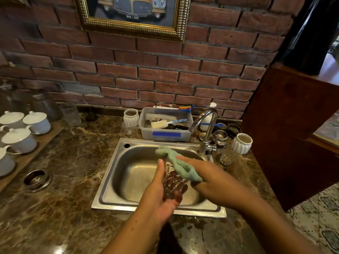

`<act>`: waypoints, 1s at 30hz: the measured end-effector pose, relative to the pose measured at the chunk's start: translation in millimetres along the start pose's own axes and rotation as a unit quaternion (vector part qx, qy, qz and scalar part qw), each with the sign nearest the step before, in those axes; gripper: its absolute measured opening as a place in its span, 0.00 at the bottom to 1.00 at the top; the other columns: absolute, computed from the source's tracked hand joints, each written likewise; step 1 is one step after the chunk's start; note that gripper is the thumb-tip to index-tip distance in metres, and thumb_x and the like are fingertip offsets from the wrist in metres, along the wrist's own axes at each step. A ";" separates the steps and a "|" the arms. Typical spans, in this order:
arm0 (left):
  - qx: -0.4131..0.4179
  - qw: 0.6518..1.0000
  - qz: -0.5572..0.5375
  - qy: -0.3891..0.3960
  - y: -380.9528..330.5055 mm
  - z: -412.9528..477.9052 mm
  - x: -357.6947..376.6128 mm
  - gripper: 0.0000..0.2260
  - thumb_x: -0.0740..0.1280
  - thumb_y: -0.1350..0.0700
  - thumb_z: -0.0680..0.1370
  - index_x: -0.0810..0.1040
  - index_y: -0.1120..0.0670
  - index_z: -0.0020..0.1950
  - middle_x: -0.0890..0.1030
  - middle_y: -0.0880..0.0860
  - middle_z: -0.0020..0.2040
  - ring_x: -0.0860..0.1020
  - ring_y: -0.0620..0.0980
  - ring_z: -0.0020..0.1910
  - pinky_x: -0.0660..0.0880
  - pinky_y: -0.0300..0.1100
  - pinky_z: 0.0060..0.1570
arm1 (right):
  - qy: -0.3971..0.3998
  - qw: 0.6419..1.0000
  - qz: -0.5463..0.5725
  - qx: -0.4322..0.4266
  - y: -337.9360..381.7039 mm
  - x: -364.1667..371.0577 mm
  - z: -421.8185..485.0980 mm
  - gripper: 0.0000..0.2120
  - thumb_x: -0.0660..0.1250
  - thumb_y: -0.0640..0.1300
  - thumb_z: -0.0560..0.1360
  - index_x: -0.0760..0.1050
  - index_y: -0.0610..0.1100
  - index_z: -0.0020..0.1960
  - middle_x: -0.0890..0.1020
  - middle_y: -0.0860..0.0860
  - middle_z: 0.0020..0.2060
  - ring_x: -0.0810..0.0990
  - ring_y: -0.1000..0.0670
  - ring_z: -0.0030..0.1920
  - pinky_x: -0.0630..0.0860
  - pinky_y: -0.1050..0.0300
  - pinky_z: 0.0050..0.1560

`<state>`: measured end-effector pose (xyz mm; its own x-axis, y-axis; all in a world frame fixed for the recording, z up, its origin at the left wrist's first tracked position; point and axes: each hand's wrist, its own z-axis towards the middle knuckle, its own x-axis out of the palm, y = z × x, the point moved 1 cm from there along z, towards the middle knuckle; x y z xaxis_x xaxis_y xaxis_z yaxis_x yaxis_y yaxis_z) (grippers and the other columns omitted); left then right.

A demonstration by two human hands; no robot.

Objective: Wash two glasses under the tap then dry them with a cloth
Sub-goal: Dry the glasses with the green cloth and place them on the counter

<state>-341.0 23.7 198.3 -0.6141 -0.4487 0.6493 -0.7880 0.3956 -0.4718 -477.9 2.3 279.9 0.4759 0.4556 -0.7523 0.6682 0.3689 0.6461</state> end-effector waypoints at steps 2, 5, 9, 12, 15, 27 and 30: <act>0.006 1.000 0.013 -0.010 -2.7 0.1 -1.3 0.23 0.72 0.39 0.71 0.87 0.59 0.49 0.86 0.62 0.50 0.85 0.60 0.46 0.70 0.50 0.69 | 0.007 1.000 0.013 -0.012 -5.5 6.7 -2.1 0.29 0.66 0.40 0.79 0.64 0.55 0.77 0.78 0.63 0.63 0.75 0.61 0.63 0.72 0.62 0.65; 0.014 0.998 0.053 -0.021 -5.5 -2.8 -1.0 0.25 0.72 0.38 0.72 0.84 0.58 0.55 0.87 0.60 0.48 0.83 0.58 0.43 0.77 0.40 0.35 | 0.011 0.997 0.069 -0.021 -10.5 7.2 -1.3 0.19 0.66 0.39 0.79 0.74 0.60 0.62 0.79 0.73 0.46 0.79 0.68 0.47 0.73 0.73 0.46; 0.073 0.987 0.145 -0.018 -8.8 -6.5 -2.3 0.21 0.69 0.40 0.76 0.83 0.57 0.55 0.86 0.58 0.43 0.80 0.49 0.32 0.67 0.36 0.22 | 0.036 0.982 0.183 0.005 -14.6 17.8 -0.7 0.11 0.65 0.40 0.81 0.77 0.57 0.52 0.83 0.60 0.40 0.80 0.60 0.39 0.77 0.64 0.43; 0.116 0.968 0.221 -0.018 -8.0 -9.2 -4.6 0.18 0.69 0.41 0.77 0.83 0.55 0.53 0.86 0.59 0.45 0.80 0.50 0.35 0.67 0.37 0.23 | 0.063 0.954 0.293 0.031 -16.2 30.4 -0.8 0.11 0.65 0.39 0.81 0.79 0.56 0.52 0.85 0.60 0.39 0.78 0.40 0.39 0.78 0.45 0.43; 0.184 0.936 0.299 -0.025 -10.2 -10.4 -8.9 0.14 0.70 0.43 0.76 0.83 0.54 0.47 0.83 0.55 0.40 0.79 0.47 0.34 0.68 0.36 0.23 | 0.084 0.906 0.414 0.031 -22.6 40.7 0.6 0.10 0.67 0.40 0.79 0.81 0.51 0.57 0.86 0.49 0.50 0.79 0.36 0.43 0.79 0.41 0.44; 0.522 0.651 0.542 0.096 -28.4 -4.8 -14.1 0.11 0.63 0.46 0.77 0.80 0.51 0.49 0.78 0.45 0.45 0.78 0.45 0.45 0.75 0.40 0.43 | -0.014 0.712 0.699 0.063 -29.0 72.7 -6.3 0.23 0.71 0.32 0.71 0.74 0.34 0.65 0.81 0.33 0.57 0.83 0.38 0.54 0.82 0.47 0.42; 0.446 0.760 0.470 0.051 -21.3 -11.9 -5.4 0.09 0.63 0.45 0.77 0.80 0.47 0.49 0.81 0.44 0.43 0.80 0.45 0.43 0.75 0.36 0.37 | -0.080 0.836 0.542 0.040 -22.4 62.0 -10.3 0.13 0.71 0.40 0.72 0.80 0.42 0.57 0.84 0.41 0.45 0.83 0.46 0.42 0.80 0.55 0.38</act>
<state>-320.3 27.2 211.9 -0.9538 -0.2214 -0.2031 0.2515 -0.2188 -0.9428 -469.3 30.6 220.1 0.8929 0.3702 0.2564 -0.1707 -0.2486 0.9535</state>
